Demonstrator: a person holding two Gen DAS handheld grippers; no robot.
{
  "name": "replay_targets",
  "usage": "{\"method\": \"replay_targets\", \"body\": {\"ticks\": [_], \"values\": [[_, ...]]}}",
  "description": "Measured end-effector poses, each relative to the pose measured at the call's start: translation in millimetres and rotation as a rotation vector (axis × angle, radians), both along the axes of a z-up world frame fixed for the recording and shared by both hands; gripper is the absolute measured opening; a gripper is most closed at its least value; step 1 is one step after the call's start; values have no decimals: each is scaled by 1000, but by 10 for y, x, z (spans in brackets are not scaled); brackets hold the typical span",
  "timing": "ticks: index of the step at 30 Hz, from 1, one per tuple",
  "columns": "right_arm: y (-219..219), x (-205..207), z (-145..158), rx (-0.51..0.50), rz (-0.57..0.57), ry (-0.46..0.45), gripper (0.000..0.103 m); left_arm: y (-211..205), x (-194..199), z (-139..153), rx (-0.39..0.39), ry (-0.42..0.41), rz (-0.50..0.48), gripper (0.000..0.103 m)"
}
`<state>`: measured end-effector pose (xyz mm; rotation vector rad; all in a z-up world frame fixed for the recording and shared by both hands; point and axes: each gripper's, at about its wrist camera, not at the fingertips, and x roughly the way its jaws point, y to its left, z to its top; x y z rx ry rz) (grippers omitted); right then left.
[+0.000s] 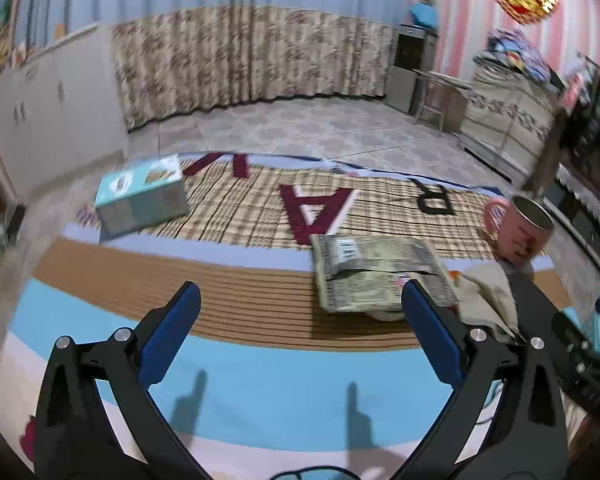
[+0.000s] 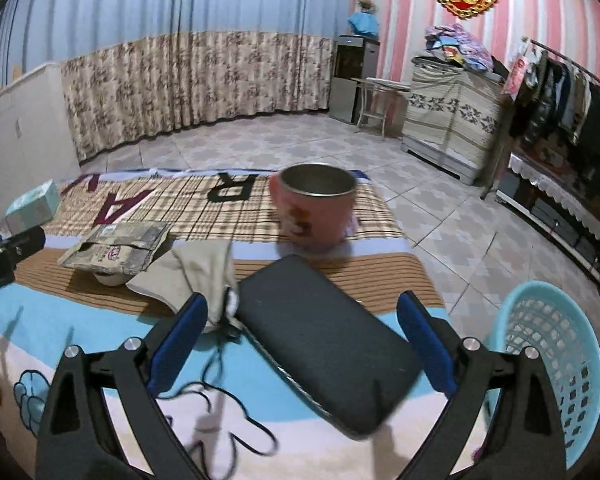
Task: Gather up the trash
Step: 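Reach the left tool to the printed snack bag and grasp it, then lift the snack bag off the bedspread with the left tool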
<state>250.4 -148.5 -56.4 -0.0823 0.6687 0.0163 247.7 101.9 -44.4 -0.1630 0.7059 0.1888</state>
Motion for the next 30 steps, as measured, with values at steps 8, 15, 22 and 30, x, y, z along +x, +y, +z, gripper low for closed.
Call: {"method": "replay_targets", "body": {"ticks": [8, 15, 22, 30], "values": [[38, 61, -133, -27, 21, 24, 94, 164, 147, -237, -63, 25, -9, 92], [-41, 111, -150, 30, 16, 45, 94, 59, 331, -404, -61, 89, -58, 82], [-34, 133, -167, 39, 15, 45, 94, -39, 401, -456, -128, 94, -119, 71], [-19, 149, -204, 42, 26, 56, 94, -98, 411, -480, -215, 104, -194, 37]]}}
